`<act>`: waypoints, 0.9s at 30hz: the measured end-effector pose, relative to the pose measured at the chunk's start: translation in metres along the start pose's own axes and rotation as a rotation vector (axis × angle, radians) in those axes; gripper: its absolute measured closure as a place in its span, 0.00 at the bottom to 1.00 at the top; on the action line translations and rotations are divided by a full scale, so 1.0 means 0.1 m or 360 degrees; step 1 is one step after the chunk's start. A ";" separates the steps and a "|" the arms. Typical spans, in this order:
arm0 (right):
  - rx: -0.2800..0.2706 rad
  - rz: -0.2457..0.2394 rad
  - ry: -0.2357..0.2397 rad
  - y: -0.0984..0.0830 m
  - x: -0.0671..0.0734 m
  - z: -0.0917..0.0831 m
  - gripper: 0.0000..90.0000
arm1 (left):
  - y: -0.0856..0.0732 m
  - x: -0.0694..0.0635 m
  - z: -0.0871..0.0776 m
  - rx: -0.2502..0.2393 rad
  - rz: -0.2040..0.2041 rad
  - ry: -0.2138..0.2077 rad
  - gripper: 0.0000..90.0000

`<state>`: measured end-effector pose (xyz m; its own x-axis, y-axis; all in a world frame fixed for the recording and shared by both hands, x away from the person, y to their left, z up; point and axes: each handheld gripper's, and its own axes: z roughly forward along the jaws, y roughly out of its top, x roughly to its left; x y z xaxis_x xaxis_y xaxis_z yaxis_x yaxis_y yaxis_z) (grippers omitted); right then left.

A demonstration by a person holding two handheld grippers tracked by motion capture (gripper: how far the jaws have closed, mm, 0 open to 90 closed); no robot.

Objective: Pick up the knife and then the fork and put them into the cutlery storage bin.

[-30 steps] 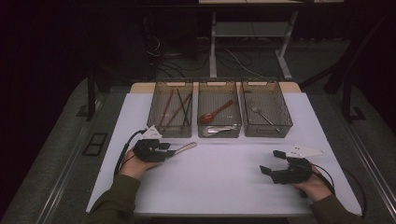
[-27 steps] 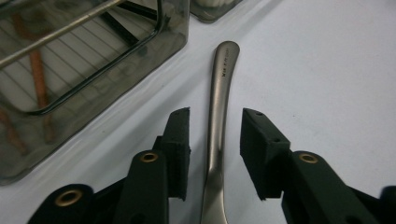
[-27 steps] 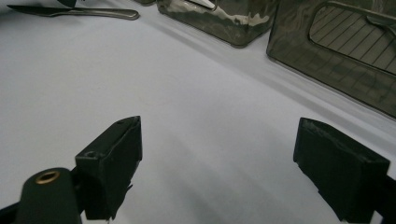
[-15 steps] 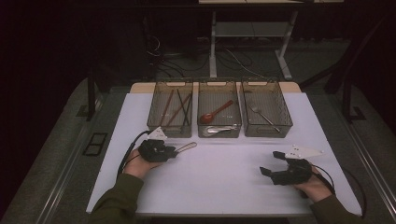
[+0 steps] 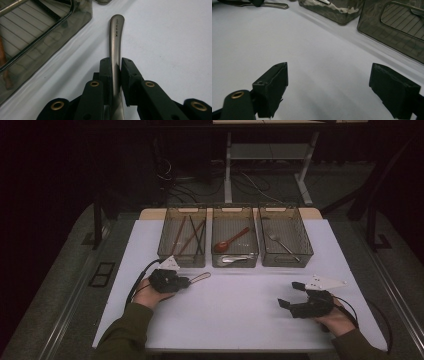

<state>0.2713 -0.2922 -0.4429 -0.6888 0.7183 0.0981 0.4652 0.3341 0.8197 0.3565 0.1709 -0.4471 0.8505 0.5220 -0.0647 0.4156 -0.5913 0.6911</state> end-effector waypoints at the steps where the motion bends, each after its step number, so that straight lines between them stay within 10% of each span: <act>1: 0.0001 0.0000 0.0000 0.00 0.00 0.00 0.17 | 0.00 -0.01 0.00 0.0001 0.0016 0.0008 0.87; 27: 0.0057 -0.0072 0.0204 0.14 0.02 0.04 0.17 | 0.20 -0.34 -0.03 -0.0020 0.0196 -0.0162 0.88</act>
<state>0.2786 -0.2833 -0.4335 -0.7740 0.6187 0.1348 0.4501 0.3878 0.8044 0.3352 0.1435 -0.4290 0.9234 0.3804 -0.0509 0.3023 -0.6390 0.7073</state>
